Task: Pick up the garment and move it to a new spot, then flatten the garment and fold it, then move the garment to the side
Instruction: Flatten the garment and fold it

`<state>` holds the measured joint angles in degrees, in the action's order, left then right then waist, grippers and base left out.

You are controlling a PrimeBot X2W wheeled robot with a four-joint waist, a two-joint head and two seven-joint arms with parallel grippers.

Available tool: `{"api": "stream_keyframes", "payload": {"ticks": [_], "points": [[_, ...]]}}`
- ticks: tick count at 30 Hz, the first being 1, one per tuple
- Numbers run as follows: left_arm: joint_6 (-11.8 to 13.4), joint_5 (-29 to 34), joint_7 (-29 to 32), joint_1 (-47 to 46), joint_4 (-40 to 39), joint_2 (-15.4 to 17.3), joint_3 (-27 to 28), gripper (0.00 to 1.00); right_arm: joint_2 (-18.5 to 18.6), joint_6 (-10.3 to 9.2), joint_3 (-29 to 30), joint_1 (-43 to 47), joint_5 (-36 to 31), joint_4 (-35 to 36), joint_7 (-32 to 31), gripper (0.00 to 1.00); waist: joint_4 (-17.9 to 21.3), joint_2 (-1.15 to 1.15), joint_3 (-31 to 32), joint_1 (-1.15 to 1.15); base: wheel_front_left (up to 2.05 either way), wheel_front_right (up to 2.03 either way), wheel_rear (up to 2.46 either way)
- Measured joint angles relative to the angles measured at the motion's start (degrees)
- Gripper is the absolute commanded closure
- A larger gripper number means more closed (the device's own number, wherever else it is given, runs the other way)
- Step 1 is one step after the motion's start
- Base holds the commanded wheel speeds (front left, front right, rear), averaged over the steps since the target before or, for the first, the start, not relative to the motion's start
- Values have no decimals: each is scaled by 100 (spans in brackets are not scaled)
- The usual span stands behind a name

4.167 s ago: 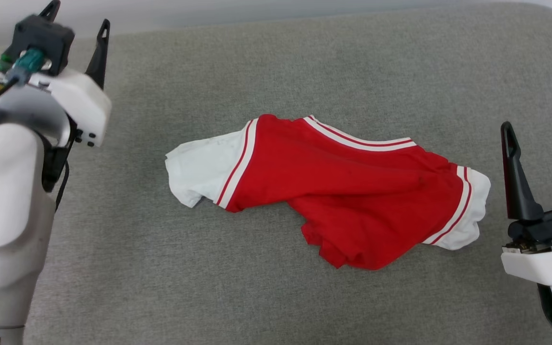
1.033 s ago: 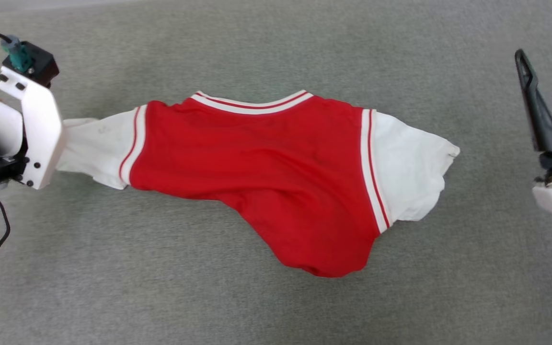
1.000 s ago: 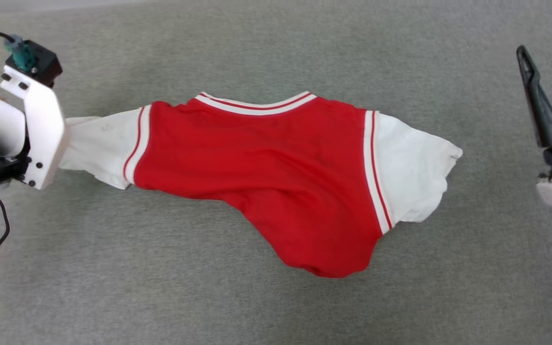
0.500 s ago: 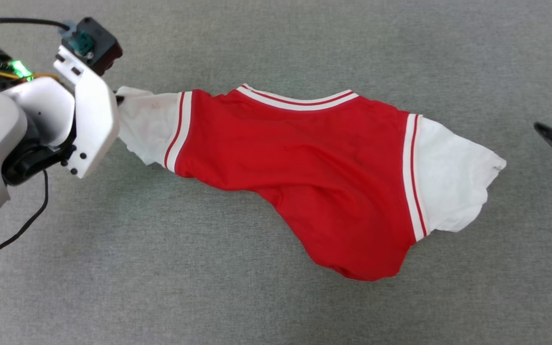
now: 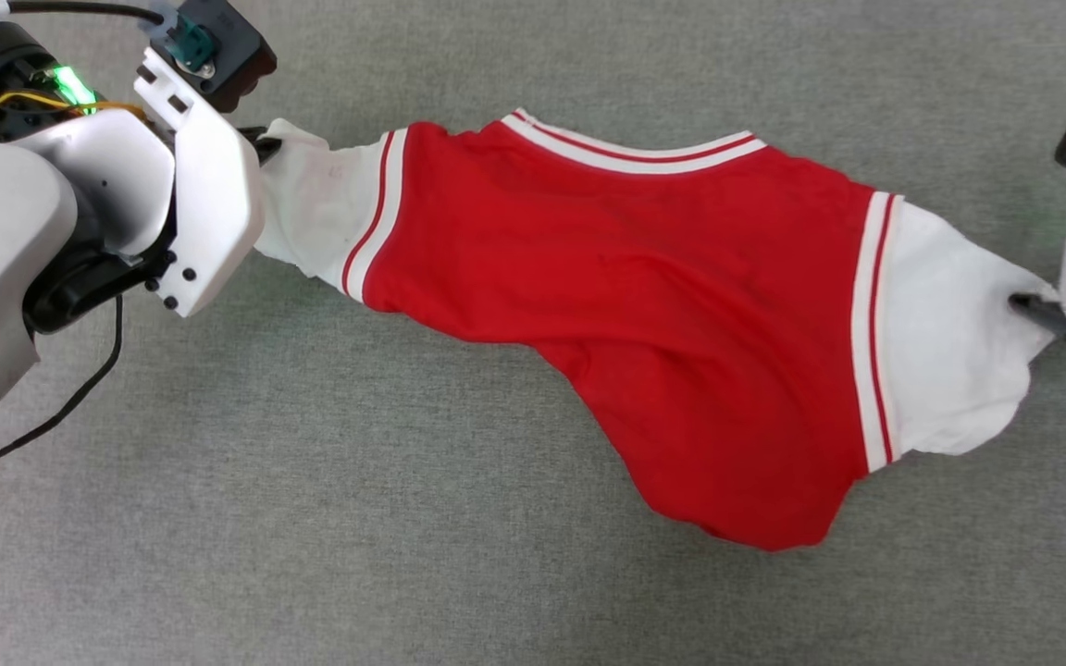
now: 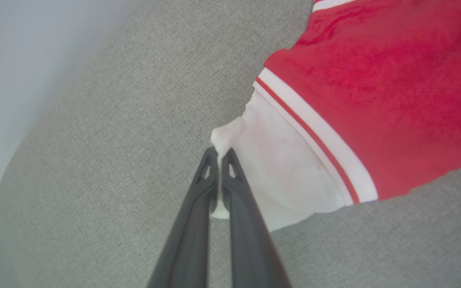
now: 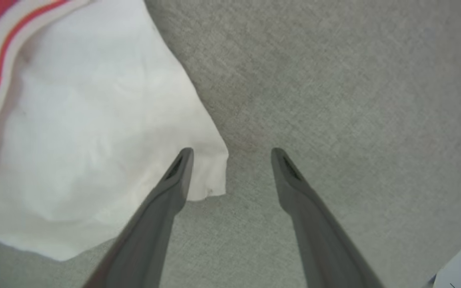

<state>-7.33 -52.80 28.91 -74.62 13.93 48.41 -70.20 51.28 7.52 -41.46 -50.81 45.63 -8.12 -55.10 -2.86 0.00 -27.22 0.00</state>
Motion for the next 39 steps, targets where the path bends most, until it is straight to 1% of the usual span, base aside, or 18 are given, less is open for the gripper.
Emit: {"api": "stream_keyframes", "payload": {"ticks": [3,7,8,9,10,13,15,18,23,26,32,36,39], "points": [[0,13,-30,-36,5,-15,1,100,-187,-4,-234,-38,68,-260,2,0,-68,0,-123,0,0,0,0],[0,10,-86,-49,49,-45,5,100,-194,-10,-571,-172,83,-400,74,0,-116,0,-211,0,0,0,0],[0,10,-89,-48,75,-47,2,100,-213,-10,-608,-194,137,-461,133,19,-110,0,-209,0,0,0,0],[1,11,-91,-45,113,-44,-4,100,-238,-11,-648,-216,177,-517,197,87,-97,0,-194,0,0,0,0],[1,14,-102,-38,138,-42,-9,100,-255,-12,-720,-248,179,-550,276,100,-81,0,-168,0,0,0,0],[2,19,-208,30,232,-58,-11,100,-310,-1,-922,-330,191,-650,560,100,-43,0,-45,0,0,0,0],[2,0,-341,73,285,-68,1,100,-366,-1,-968,-351,268,-709,893,100,-17,0,79,0,0,0,0],[33,19,-530,133,327,-79,21,100,-327,-1,-1038,-446,321,-711,1374,100,22,0,316,0,0,0,0],[52,76,-985,158,280,-68,116,100,-9,0,-1241,-582,323,-506,2031,100,63,0,749,0,0,0,0],[58,112,-1217,159,207,-64,180,100,190,0,-1257,-680,322,-376,2373,100,72,0,994,0,0,0,0],[119,68,-1647,131,19,-53,414,100,439,0,-1031,-824,323,-183,2885,100,82,0,1453,0,0,0,0],[240,187,-1839,-97,-88,-25,579,100,456,1,-728,-1034,275,-111,3119,100,108,0,1668,-1,0,0,0],[255,286,-1935,-312,-156,-59,667,100,464,0,-479,-1201,137,-124,3189,100,121,0,1699,-1,0,0,0]]}}
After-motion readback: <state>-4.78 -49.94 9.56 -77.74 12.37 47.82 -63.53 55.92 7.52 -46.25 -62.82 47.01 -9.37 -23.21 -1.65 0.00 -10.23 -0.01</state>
